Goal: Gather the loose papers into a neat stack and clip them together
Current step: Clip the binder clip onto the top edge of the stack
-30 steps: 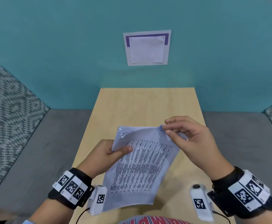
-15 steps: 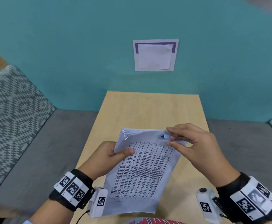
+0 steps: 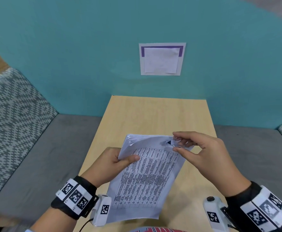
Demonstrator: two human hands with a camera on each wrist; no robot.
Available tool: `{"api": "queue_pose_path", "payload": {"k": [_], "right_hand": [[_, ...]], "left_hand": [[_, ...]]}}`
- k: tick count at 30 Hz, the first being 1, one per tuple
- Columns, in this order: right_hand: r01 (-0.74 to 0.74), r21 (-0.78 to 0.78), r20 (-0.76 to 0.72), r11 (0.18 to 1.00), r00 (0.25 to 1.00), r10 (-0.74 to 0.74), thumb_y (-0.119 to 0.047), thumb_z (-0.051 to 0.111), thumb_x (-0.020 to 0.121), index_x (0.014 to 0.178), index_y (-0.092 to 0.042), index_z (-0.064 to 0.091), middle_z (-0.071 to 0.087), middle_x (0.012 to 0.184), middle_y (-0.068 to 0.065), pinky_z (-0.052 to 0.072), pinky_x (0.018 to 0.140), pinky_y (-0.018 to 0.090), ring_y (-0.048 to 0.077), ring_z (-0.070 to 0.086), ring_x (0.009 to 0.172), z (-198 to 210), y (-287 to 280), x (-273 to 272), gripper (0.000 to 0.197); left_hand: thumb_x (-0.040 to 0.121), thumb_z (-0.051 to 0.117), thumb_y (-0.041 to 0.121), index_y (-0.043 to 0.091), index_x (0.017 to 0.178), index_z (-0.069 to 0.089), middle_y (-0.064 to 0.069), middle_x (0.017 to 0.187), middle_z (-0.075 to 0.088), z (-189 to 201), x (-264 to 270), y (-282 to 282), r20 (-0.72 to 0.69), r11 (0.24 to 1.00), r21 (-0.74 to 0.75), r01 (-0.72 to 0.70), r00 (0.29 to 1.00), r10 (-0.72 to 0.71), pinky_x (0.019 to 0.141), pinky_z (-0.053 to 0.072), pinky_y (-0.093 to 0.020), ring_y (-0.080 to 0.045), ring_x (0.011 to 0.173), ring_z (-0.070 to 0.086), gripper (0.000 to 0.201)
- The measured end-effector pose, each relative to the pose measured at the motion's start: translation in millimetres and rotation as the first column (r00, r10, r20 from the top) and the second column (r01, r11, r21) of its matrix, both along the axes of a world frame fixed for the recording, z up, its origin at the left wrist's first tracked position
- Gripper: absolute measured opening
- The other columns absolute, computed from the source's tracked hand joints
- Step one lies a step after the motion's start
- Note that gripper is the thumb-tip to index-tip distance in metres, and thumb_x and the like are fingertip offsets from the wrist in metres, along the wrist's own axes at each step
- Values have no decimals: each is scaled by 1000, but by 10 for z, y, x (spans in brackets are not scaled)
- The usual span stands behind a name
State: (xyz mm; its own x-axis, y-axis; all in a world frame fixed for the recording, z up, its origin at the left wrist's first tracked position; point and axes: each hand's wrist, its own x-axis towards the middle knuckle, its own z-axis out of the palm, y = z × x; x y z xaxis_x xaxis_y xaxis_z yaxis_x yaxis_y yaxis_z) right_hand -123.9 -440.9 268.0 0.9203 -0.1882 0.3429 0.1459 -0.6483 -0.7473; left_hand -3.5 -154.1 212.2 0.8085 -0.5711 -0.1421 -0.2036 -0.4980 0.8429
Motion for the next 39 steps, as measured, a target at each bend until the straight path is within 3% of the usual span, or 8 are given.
{"api": "queue_pose_path", "payload": {"k": [11, 19, 23, 26, 29, 32, 35, 39], "right_hand": [[29, 62, 1, 998, 1000, -30, -16, 90, 76, 90, -21, 83, 79, 99, -23, 52, 87, 7, -9, 72, 99, 88, -30, 1, 16], [-55, -6, 29, 998, 998, 55, -8, 92, 72, 79, -15, 82, 82, 90, -9, 47, 95, 4, -1, 77, 88, 128, -136, 71, 15], [-105, -25, -52, 994, 993, 103, -15, 92, 74, 78, -23, 82, 82, 90, -16, 51, 100, 21, 8, 78, 86, 152, -153, 75, 14], [-97, -60, -176, 993, 981, 86, -27, 91, 76, 84, -32, 83, 81, 90, -16, 55, 86, 32, 11, 75, 87, 192, -137, 70, 12], [-129, -53, -225, 990, 968, 114, -28, 89, 78, 94, -35, 81, 80, 90, -18, 47, 67, 11, -1, 72, 86, 232, -122, 75, 19], [-163, -10, -248, 987, 956, 155, -31, 87, 81, 110, -38, 74, 78, 97, -24, 47, 85, 4, -10, 70, 101, 223, -74, 75, 33], [-118, 38, -247, 992, 961, 124, -33, 88, 80, 110, -39, 73, 77, 100, -27, 49, 88, 7, -8, 70, 102, 138, -52, 49, 34], [-72, 73, -231, 995, 969, 87, -27, 84, 84, 89, -31, 79, 77, 90, -25, 53, 84, 18, 2, 72, 92, 71, -27, 50, 9]], "left_hand": [[87, 59, 71, 23, 57, 35, 7, 53, 36, 196, 2, -83, 259, 992, 77, 104, 958, -120, 52, 27, -24, -8, 49, 35, 62], [91, 54, 69, 26, 67, 62, 10, 59, 54, 231, 93, -60, 404, 966, 179, 188, 881, -246, 56, 36, -20, -4, 57, 52, 50], [93, 64, 17, 36, 95, 69, 22, 82, 70, 266, 136, -51, 528, 931, 233, 281, 767, -364, 61, 47, -19, 10, 72, 62, 20], [93, 56, 19, 30, 96, 77, 14, 89, 77, 326, 150, -50, 538, 905, 297, 306, 729, -423, 65, 56, -33, -6, 80, 69, 24], [94, 56, 19, 29, 94, 77, 15, 87, 76, 326, 142, -66, 536, 909, 275, 313, 736, -415, 64, 55, -31, -5, 77, 69, 23], [93, 65, 11, 30, 83, 65, 19, 68, 64, 276, 124, -59, 524, 935, 196, 294, 775, -354, 58, 43, -18, 7, 64, 55, 21], [101, 68, 30, 22, 77, 59, 15, 55, 50, 242, 69, -86, 430, 964, 130, 232, 863, -265, 54, 36, -19, 2, 54, 48, 26], [86, 70, 69, 11, 83, 71, -2, 72, 74, 252, 42, -95, 92, 976, 118, 182, 977, -194, 65, 52, -32, -4, 64, 61, 58]]}}
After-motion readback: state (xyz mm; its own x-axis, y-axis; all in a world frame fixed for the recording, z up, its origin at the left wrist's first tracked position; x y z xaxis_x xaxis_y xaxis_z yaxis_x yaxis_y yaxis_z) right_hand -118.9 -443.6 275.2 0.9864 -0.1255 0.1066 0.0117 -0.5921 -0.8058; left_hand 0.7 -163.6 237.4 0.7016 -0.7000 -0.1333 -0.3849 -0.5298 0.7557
